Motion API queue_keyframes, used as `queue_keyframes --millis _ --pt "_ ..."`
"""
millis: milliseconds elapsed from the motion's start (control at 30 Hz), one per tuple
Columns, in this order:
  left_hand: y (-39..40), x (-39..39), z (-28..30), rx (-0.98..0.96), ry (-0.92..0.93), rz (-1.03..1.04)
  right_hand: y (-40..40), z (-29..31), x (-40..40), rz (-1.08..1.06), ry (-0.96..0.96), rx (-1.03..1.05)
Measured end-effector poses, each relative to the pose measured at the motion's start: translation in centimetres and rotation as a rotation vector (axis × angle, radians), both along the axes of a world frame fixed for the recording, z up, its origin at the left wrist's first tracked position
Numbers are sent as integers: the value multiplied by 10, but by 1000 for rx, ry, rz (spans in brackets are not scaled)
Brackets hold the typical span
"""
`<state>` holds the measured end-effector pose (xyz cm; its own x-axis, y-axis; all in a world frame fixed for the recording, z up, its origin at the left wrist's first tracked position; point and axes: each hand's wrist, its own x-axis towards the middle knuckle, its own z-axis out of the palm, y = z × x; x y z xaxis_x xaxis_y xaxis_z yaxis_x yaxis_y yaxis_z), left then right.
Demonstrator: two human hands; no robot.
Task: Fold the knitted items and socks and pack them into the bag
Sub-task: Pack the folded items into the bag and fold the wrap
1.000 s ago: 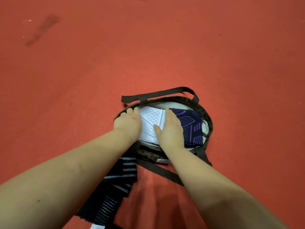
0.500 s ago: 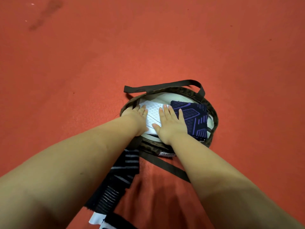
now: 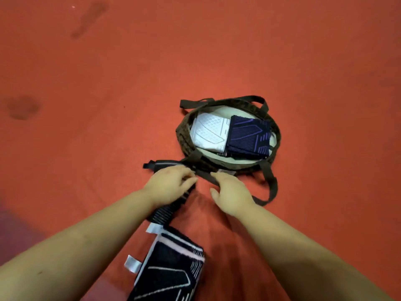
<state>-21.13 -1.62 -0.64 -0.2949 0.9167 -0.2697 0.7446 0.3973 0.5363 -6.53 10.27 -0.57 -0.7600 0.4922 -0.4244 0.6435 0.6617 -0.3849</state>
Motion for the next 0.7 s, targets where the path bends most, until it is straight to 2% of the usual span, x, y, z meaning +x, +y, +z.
queue_keyframes --millis 133,267,333,433,467,533,700 --pt "-95 24 -6 -165 -457 321 -74 -5 39 -571 46 -678" --pt "-157 62 -18 -326 -778 475 -130 -33 70 -839 60 -928" --pt "-173 72 -28 -354 -857 484 -147 -33 80 -917 81 -1037" --pt "-179 80 -41 -405 -788 523 -163 -34 88 -902 128 -1180" --pt "-178 81 -43 -417 -797 564 -166 -39 90 -872 139 -1203" --pt "-175 80 -48 -400 -929 637 -170 -42 90 -837 164 -1205" --pt "-176 75 -61 -413 -1023 684 -163 -46 86 -998 144 -1285"
